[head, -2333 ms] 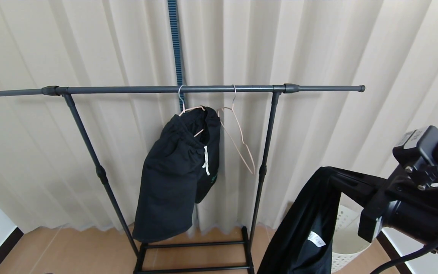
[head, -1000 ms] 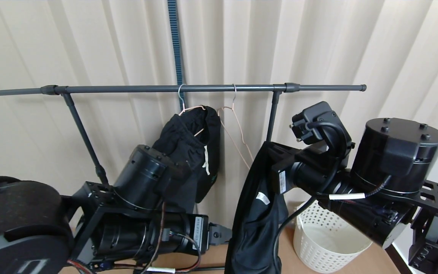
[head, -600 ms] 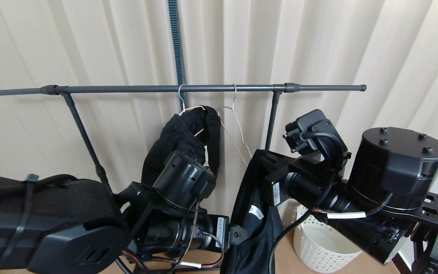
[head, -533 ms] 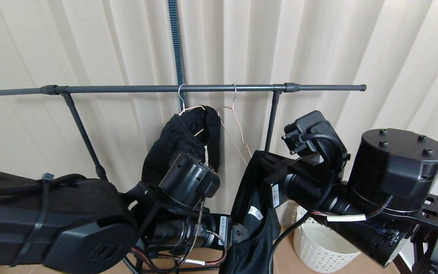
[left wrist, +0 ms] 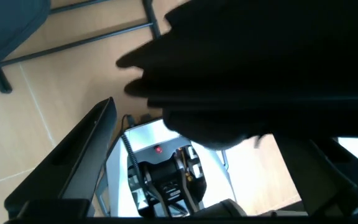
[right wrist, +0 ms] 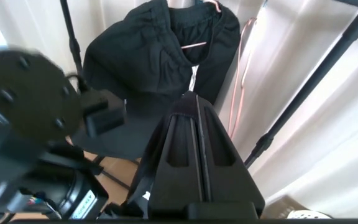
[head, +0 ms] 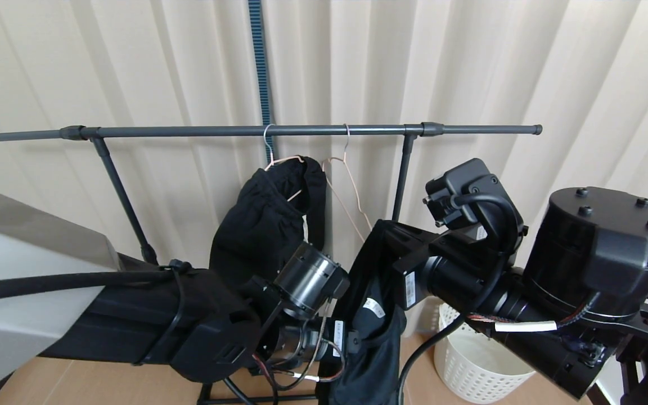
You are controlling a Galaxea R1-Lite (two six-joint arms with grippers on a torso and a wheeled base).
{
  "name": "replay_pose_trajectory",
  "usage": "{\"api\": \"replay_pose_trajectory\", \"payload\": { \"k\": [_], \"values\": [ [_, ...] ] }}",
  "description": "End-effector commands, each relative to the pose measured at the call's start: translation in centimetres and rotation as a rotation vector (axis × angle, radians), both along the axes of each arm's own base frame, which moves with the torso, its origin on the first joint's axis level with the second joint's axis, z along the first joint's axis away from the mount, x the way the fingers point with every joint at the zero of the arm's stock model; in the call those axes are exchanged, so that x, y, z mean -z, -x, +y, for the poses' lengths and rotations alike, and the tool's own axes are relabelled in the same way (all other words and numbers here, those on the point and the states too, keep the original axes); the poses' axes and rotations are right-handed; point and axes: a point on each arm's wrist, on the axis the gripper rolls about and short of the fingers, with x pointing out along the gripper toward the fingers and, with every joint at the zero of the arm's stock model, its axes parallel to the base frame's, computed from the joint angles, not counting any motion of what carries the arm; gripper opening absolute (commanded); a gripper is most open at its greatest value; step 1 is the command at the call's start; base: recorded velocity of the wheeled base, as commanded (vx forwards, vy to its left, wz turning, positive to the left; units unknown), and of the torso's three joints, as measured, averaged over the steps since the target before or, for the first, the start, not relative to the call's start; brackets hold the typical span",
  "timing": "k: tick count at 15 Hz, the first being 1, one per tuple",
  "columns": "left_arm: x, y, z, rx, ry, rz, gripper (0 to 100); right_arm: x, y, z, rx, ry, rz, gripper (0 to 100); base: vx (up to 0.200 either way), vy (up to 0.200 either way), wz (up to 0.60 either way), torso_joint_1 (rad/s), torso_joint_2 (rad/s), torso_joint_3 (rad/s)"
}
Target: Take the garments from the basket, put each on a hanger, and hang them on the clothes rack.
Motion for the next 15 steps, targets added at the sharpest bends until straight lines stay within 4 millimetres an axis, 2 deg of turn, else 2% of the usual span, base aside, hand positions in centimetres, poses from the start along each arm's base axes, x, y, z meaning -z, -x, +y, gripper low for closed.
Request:
{"api": "replay_pose_trajectory", "payload": {
  "k": [1,3,5,9,12,15],
  "values": [
    [1.3,-0.7,0.1,-0.019,-0.029,0.021,100,-0.6,0.2,-0.3,0.000,-0.014,-0.014,0,0.000,0.000,0.00,0.000,0.00,0.000],
    [2.0,-1.3,0.1,-0.050,-0.063,0.006,100,-0.8,0.3,-0.5,0.003,-0.019,-0.018,0,0.000,0.000,0.00,0.000,0.00,0.000],
    [1.8,-1.5,0.3,-0.072,-0.076,-0.015,100,-0.8,0.3,-0.6,0.006,-0.019,-0.018,0,0.000,0.000,0.00,0.000,0.00,0.000],
    [-1.3,-1.3,0.4,-0.070,0.003,-0.080,100,-0.5,0.3,-0.6,0.006,-0.012,-0.012,0,0.000,0.000,0.00,0.000,0.00,0.000],
    [-2.4,-1.9,-0.2,-0.072,0.050,-0.124,100,-0.6,0.3,-0.6,0.006,-0.013,-0.013,0,0.000,0.000,0.00,0.000,0.00,0.000],
    [-1.3,-2.7,-1.2,-0.074,0.031,-0.116,100,-0.5,0.5,-0.8,0.005,-0.011,-0.011,0,0.000,0.000,0.00,0.000,0.00,0.000]
  ]
}}
